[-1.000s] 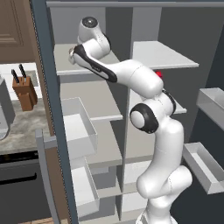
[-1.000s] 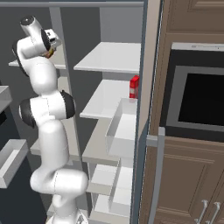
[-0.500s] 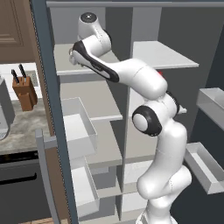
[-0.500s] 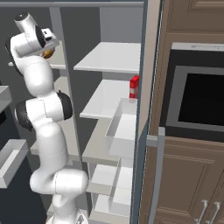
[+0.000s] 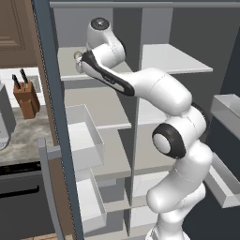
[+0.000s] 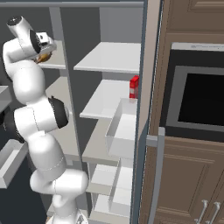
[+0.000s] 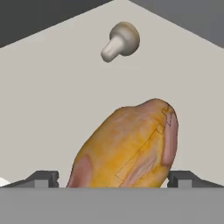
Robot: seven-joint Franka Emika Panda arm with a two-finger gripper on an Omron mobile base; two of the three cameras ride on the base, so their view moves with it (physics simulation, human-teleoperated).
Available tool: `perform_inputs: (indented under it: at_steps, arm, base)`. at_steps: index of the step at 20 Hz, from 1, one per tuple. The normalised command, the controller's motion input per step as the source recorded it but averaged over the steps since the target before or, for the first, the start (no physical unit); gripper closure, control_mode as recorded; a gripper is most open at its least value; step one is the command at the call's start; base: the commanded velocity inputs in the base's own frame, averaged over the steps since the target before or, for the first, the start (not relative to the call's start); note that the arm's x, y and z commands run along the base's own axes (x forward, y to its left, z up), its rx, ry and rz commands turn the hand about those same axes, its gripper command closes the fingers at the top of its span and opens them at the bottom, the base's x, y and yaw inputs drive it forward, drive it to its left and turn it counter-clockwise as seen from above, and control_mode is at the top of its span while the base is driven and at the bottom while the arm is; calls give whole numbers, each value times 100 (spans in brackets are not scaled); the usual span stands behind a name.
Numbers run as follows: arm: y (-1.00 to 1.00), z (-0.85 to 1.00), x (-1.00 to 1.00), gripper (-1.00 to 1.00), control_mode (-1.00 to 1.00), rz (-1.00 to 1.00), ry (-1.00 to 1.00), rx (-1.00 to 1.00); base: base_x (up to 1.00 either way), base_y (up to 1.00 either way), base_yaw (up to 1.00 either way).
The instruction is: There's a chicken drumstick in the fridge that needs to be moved to the freezer for freezing. Pick up the chicken drumstick from the fridge, place it on any shelf in the freezer, and close the fridge and freezer doors when done.
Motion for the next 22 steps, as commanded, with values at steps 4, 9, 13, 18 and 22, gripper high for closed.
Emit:
perform_inputs:
  at_steps: [4,9,13,18,22]
  arm:
    - [0,-54,32,-100,-100,-7,-11,7]
    - [-3,-53,84,-100,-100,-1,-12,11]
    - [0,-9,64,-100,-100,-1,-2,9]
    - [0,0,1,-100,-100,-6,3,5]
    - [0,1,-34,-100,-100,-8,0,5]
  base:
    - [0,0,0]
    - [0,0,0]
    - [0,0,0]
    - [0,0,0]
    - [0,0,0]
